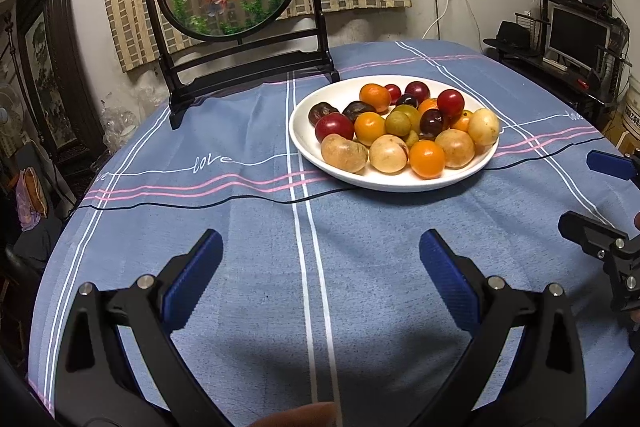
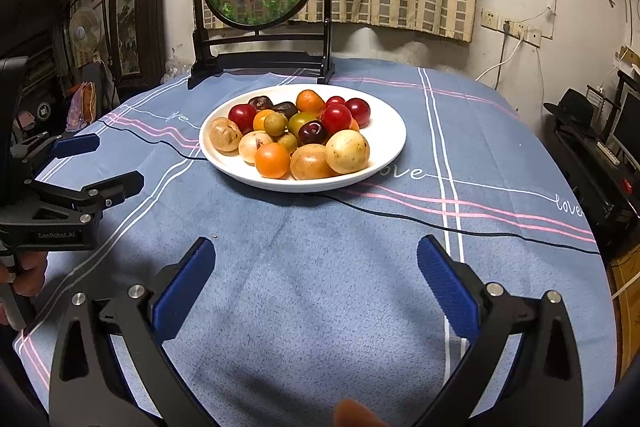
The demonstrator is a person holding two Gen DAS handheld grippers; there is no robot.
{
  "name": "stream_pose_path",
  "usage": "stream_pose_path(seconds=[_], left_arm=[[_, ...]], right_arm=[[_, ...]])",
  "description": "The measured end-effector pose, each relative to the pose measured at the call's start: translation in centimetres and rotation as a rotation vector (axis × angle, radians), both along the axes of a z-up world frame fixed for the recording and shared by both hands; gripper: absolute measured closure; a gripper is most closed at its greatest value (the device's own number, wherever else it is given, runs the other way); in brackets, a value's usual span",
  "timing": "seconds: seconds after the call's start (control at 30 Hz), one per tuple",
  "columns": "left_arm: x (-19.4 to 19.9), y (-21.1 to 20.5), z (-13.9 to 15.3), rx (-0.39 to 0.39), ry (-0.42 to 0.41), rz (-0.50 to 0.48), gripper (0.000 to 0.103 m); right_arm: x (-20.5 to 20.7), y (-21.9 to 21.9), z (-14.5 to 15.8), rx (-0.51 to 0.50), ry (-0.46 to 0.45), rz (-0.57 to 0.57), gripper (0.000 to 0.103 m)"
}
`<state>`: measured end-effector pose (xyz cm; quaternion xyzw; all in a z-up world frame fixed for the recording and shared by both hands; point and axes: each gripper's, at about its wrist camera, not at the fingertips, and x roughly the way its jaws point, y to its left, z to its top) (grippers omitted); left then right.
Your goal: Organize fruits
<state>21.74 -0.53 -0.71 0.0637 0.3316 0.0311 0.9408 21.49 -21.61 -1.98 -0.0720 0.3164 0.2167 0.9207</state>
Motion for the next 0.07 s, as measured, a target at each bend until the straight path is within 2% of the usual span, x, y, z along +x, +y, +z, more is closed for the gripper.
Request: stream_pose_path(seconds=[0.07], left_arm=[[0.03,0.04,0.00,-0.001,0.002,0.001,0.003]], right_arm=[[0.02,0.04,-0.04,-0.001,0.002,0.002,0.001]])
